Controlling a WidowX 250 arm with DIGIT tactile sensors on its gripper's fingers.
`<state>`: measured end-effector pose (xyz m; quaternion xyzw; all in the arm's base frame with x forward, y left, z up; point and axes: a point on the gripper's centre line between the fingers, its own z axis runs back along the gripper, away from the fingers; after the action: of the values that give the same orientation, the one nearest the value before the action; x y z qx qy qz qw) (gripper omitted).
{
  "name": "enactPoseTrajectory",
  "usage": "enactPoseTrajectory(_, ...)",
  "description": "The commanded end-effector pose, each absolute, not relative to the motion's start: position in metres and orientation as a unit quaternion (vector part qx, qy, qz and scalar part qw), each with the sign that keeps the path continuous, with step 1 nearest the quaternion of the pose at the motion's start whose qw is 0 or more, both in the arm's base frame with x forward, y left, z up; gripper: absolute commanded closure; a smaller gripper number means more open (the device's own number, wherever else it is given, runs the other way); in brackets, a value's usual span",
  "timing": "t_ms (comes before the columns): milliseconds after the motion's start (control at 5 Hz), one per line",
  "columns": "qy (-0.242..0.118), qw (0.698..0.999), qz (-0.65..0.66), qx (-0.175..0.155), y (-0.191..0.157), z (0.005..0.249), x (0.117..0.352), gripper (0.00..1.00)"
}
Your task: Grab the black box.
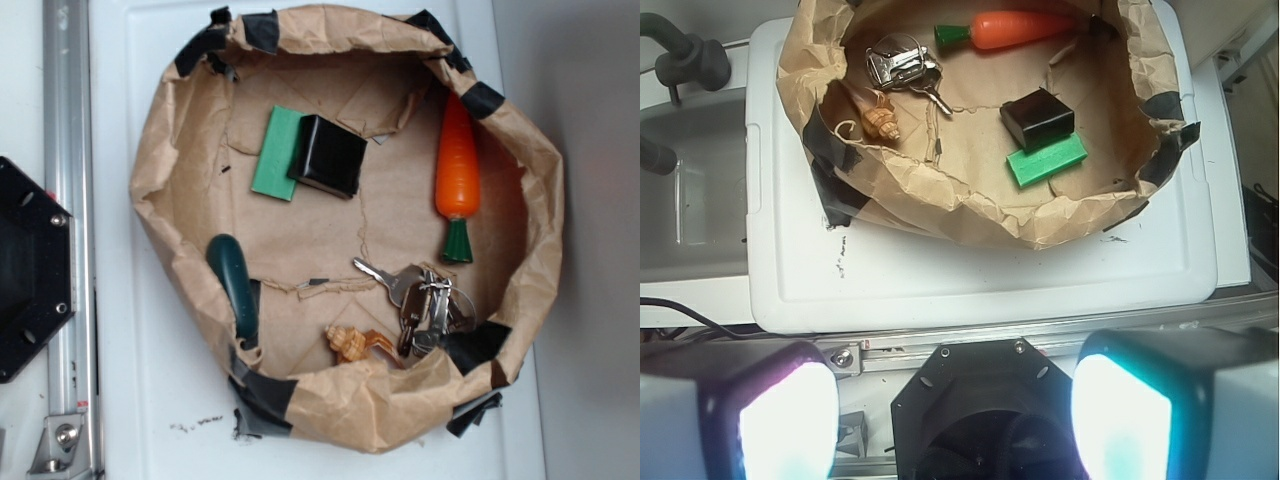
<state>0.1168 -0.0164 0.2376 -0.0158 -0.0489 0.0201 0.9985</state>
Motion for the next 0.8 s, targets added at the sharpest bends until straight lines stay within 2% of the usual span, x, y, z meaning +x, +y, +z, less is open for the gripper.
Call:
enactPoseTrajectory(0, -0.049, 0.998, 0.020, -0.016, -0.016, 0.238, 0.117, 0.00)
enactPoseTrajectory(400, -0.053, 0.998, -0.038, 0.020, 0.009, 0.202, 0.209, 0.00)
enactPoseTrajectory(600, -0.030, 0.995, -0.094, 0.028, 0.018, 0.165, 0.240, 0.00)
